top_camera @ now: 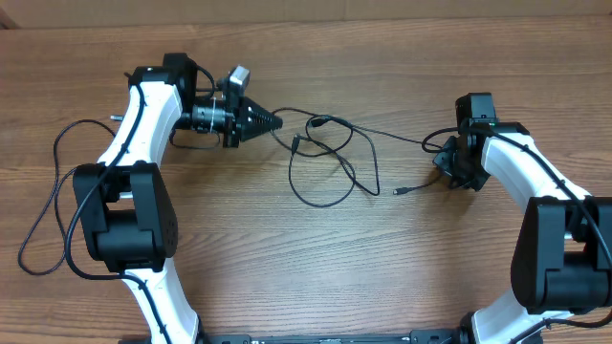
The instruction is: Untangle cables
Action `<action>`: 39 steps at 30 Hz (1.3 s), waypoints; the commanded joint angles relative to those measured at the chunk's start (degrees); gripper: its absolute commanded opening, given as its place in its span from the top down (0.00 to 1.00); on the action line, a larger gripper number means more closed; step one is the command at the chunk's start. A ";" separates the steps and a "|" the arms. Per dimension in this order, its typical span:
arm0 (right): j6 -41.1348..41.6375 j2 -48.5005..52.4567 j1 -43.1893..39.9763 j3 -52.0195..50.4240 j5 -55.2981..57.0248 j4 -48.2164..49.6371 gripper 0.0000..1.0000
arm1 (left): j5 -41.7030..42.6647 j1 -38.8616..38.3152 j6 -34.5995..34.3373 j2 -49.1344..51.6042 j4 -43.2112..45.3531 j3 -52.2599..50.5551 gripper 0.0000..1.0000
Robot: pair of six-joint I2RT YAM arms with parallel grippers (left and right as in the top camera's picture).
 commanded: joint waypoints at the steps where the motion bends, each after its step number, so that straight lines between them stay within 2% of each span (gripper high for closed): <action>1: -2.21 0.13 -0.33 0.02 -5.95 0.39 0.73 | -12.57 -0.55 9.70 -0.44 -2.40 0.81 0.96; 6: -7.98 0.13 -0.20 0.02 -21.22 0.37 0.80 | -23.93 -3.30 10.95 -0.44 -3.04 0.79 0.96; 10: -9.31 0.13 -0.20 0.02 -29.03 -0.85 0.96 | -31.47 -5.70 9.18 -0.42 -1.97 0.79 0.96; 17: -10.97 0.13 0.15 0.02 -36.44 -6.67 0.96 | -42.99 -11.21 4.26 -0.39 1.05 0.76 0.96; 25: -30.27 0.13 4.13 0.04 -49.57 -13.44 0.96 | -48.24 -14.34 3.63 -0.39 1.99 0.76 0.96; 29: -30.95 0.13 4.92 0.17 -56.24 -13.64 0.96 | -48.43 -14.93 3.61 -0.39 1.40 0.74 0.96; 34: -36.24 0.13 4.92 1.01 -76.24 -11.50 0.92 | -48.39 -15.93 3.65 -0.39 0.68 0.52 0.96; 39: -36.00 0.11 4.92 1.01 -82.16 -8.02 0.90 | -48.41 -17.25 3.63 -0.39 1.18 -1.03 0.96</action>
